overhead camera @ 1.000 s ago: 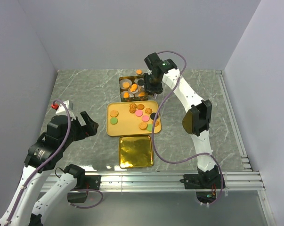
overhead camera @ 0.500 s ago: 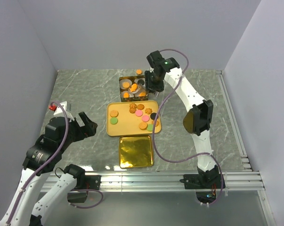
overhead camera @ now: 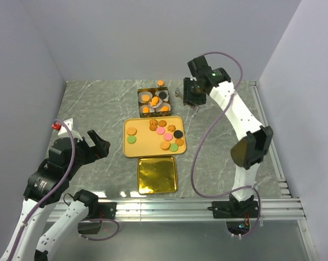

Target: Pack the cookies

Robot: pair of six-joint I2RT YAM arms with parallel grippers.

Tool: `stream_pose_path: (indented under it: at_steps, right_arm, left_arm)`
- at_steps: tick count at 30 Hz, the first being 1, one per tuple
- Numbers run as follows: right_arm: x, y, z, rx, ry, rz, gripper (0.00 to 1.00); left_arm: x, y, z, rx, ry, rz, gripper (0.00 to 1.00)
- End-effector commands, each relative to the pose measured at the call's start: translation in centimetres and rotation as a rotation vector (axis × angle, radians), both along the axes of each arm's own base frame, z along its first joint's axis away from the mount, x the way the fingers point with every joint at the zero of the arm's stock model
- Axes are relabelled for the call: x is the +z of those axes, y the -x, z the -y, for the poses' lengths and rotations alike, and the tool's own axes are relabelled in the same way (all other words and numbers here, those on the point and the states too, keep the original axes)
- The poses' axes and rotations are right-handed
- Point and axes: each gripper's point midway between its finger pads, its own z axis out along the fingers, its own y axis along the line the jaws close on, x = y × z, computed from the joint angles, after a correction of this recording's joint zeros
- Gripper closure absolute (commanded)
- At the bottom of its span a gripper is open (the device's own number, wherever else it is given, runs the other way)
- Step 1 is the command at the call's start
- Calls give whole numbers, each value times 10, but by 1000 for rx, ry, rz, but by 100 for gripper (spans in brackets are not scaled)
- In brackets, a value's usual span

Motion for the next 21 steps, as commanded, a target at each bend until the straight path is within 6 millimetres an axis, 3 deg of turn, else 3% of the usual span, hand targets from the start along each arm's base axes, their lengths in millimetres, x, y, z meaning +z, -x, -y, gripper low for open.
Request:
stream_pose_path:
  at_steps: [1,2,3,5,7,8,14,21]
  right_arm:
    - [14,3,20,-34,19,80,47]
    - [19,8,26,-42,22,96,47]
    - [6,14,31,-49,38,75,47]
    - [6,21,45,-75,39,83,47]
    - [-13,31,56,-97,49,51,47]
    - [-11,35,65,-119,44,61,47]
    - [-54,56,106,-208,80,2,47]
    - [-106,63,127,-262,80,-56,48]
  left_arm:
    - [35,-1,-5,19,30,122,1]
    - [39,-2,-7,26,25,140,0]
    - [47,-4,-8,34,30,169,0]
    - [53,-5,-10,35,16,191,1]
    - [55,-8,-10,31,-1,192,1]
    - [53,-8,-10,28,-15,188,0]
    - [45,-13,-3,-21,-53,145,1]
    - [34,-18,2,-43,-61,120,0]
